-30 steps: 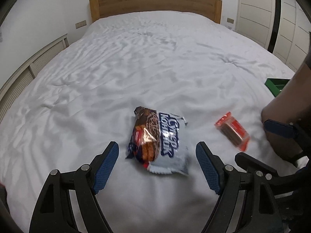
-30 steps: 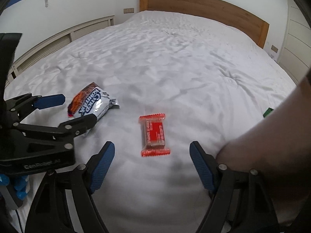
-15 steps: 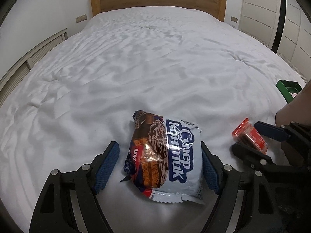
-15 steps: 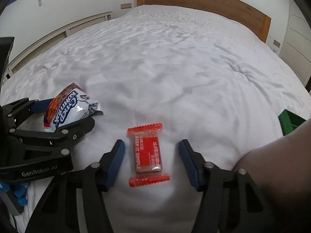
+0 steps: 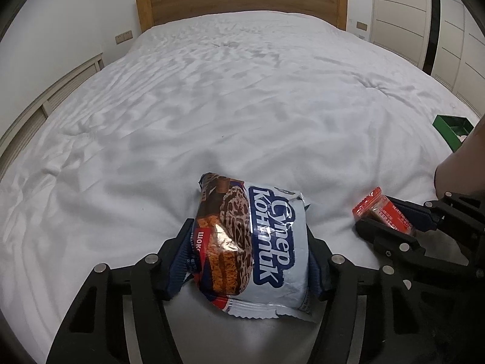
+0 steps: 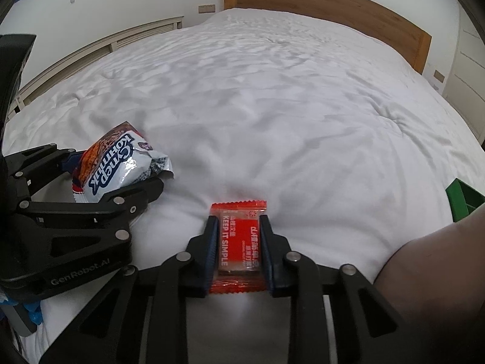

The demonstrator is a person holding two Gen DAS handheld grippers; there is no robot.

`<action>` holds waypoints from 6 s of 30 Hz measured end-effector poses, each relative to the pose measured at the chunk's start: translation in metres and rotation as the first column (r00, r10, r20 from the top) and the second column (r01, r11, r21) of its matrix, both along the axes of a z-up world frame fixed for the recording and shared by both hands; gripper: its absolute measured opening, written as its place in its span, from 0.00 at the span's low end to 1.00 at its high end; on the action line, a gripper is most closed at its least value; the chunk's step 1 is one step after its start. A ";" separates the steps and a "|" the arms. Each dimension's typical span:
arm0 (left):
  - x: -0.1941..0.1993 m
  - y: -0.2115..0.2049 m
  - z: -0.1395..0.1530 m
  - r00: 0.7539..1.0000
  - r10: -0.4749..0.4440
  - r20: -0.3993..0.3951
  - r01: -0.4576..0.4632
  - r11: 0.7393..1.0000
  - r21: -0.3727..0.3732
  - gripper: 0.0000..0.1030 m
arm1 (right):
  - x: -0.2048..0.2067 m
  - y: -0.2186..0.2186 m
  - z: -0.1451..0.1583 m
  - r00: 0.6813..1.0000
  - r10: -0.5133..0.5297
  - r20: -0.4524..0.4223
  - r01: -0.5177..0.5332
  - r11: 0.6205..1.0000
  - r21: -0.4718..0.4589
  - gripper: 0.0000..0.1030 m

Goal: Organize snacks
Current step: 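Grasp the Super Kontik bar with the left tool while the right tool grasps the red candy, then carry the Super Kontik bar and red candy with both tools over the tray, then lower the bar with the left tool while the right tool lowers the candy into the tray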

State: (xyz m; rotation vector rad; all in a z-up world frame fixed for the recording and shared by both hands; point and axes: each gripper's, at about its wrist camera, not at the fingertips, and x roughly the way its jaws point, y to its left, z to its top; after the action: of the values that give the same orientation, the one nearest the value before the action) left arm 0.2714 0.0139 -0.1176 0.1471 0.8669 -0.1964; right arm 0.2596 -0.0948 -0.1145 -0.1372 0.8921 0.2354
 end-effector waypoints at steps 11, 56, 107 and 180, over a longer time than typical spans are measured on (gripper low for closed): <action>-0.006 0.003 0.001 1.000 0.010 0.020 -0.010 1.000 -0.014 0.50 | -0.006 0.001 -0.003 1.000 -0.002 0.027 0.002 1.000 0.012 1.00; -0.046 0.025 0.023 0.996 0.082 0.035 -0.081 0.996 -0.031 0.48 | -0.050 0.003 0.020 0.999 0.010 0.049 -0.010 1.000 -0.003 1.00; -0.275 -0.127 0.089 0.953 -0.297 -0.066 0.297 0.955 -0.013 0.48 | -0.278 -0.176 0.099 0.960 -0.279 0.003 0.279 0.960 -0.037 1.00; 0.010 -0.476 0.028 0.973 -0.170 -0.155 0.166 0.985 -0.035 0.50 | -0.065 -0.478 0.026 0.829 -0.558 0.046 0.555 0.830 0.054 1.00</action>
State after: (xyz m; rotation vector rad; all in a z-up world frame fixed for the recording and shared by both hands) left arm 0.2810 -0.4623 -0.0900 0.1862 1.0102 -0.3799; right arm 0.1948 -0.5730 -0.0888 0.1565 0.8305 -0.3005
